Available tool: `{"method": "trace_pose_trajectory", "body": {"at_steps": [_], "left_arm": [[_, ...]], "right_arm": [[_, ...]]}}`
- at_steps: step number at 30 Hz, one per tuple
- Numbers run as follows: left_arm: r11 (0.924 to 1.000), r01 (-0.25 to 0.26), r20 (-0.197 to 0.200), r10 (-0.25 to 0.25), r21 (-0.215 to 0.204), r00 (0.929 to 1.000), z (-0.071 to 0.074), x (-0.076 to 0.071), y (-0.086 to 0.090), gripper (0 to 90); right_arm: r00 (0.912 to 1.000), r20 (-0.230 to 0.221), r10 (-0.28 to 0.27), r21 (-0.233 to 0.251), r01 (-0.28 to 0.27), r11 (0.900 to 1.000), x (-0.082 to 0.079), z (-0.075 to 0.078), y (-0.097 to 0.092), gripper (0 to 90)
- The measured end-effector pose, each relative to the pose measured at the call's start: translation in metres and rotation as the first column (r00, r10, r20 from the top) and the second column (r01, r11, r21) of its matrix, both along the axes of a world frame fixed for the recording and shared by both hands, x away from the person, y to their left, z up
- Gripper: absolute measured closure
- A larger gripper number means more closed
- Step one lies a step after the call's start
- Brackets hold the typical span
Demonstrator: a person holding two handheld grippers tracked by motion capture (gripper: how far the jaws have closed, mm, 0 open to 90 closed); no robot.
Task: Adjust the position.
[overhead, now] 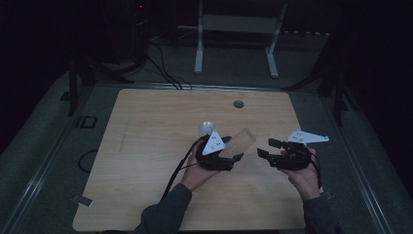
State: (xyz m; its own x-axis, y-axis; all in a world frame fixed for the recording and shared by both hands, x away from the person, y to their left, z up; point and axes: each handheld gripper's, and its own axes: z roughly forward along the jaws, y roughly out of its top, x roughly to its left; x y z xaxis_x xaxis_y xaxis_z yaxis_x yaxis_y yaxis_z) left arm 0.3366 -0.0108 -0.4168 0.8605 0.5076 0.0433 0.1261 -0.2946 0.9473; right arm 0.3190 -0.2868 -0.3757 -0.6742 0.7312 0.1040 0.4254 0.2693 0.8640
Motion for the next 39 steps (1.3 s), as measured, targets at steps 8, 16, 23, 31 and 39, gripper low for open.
{"method": "trace_pose_trajectory", "body": {"at_steps": [8, 16, 23, 31, 39], "left_arm": [[0.9993, 0.021, -0.002, -0.021, 0.031, 0.9998, 0.003, 0.001, 0.001, 29.8], [0.9986, 0.027, -0.012, -0.027, 0.044, 0.9996, 0.008, 0.005, 0.005, 29.8], [0.9983, 0.038, -0.021, -0.037, 0.045, 0.9991, 0.01, 0.006, 0.007, 29.8], [0.996, 0.057, -0.027, -0.055, 0.068, 0.9981, 0.01, 0.006, 0.007, 29.8], [0.9939, 0.072, -0.033, -0.07, 0.084, 0.997, 0.009, 0.005, 0.004, 29.8]], "right_arm": [[0.9996, 0.015, 0.023, -0.072, -0.021, 0.9972, 0.0, 0.004, 0.004, 34.8], [0.9987, 0.022, 0.046, -0.152, -0.042, 0.9875, -0.001, 0.01, 0.005, 34.7], [0.9977, 0.02, 0.065, -0.193, -0.06, 0.9793, 0.0, 0.015, 0.008, 34.6], [0.9953, 0.011, 0.097, -0.251, -0.091, 0.9637, 0.001, 0.02, 0.011, 34.6], [0.9946, -0.002, 0.104, -0.294, -0.1, 0.9505, 0.002, 0.026, 0.011, 34.6]]}}
